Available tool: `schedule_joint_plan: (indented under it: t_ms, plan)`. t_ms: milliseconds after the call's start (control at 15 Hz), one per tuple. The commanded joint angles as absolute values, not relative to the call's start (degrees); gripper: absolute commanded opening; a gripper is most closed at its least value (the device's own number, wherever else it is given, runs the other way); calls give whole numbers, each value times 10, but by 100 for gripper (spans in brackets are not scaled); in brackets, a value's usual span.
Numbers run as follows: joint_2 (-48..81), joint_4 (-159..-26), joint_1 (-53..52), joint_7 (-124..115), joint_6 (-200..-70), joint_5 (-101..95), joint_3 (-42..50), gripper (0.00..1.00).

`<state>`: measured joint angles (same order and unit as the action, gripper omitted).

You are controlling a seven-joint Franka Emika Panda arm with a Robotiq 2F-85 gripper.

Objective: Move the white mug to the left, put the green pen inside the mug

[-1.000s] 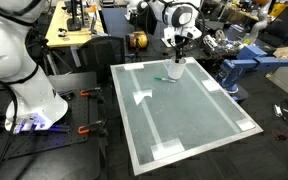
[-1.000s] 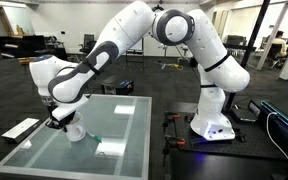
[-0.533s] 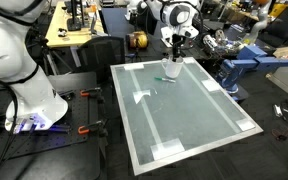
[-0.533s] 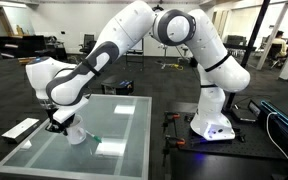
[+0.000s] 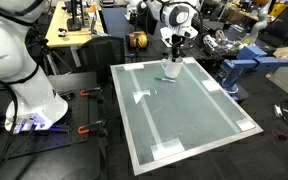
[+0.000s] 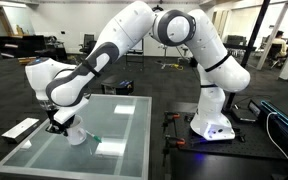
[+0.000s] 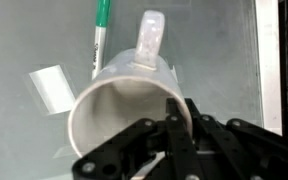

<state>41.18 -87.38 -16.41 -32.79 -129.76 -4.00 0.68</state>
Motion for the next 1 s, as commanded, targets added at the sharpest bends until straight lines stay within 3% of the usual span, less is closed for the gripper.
schedule_joint_plan:
  t_ms: [0, 200, 933]
  plan:
    - [408, -860, -167, -315, -1277, -41, 9, 5]
    - [407, -861, -168, -315, -1278, -42, 9, 6]
    - [401, -864, -170, -319, -1281, -43, 11, 29]
